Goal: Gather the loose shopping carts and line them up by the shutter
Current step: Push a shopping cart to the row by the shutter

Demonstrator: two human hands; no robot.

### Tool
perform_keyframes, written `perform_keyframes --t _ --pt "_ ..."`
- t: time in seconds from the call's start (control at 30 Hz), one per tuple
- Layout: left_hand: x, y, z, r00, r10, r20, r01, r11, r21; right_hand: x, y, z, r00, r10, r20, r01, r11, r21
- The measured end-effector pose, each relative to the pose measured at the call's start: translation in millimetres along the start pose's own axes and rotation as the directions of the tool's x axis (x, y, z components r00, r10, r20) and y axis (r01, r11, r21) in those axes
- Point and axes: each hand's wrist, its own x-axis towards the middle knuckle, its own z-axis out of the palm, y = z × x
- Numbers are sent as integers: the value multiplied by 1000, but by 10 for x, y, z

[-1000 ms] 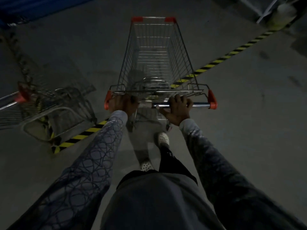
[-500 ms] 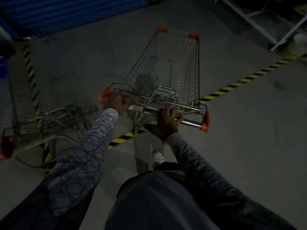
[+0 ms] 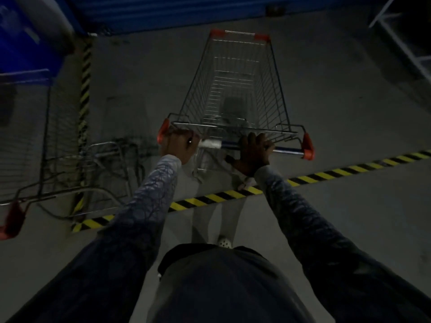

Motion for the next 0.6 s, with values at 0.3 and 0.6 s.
perform_keyframes --t 0.3,0.6 --pt "370 -1263 201 983 -153 -104 158 986 45 1325 -955 -168 962 -263 71 262 965 29" --pt "1456 -2566 511 971 -197 -134 221 953 207 2981 -1616 -35 899 -256 -355 281 960 19"
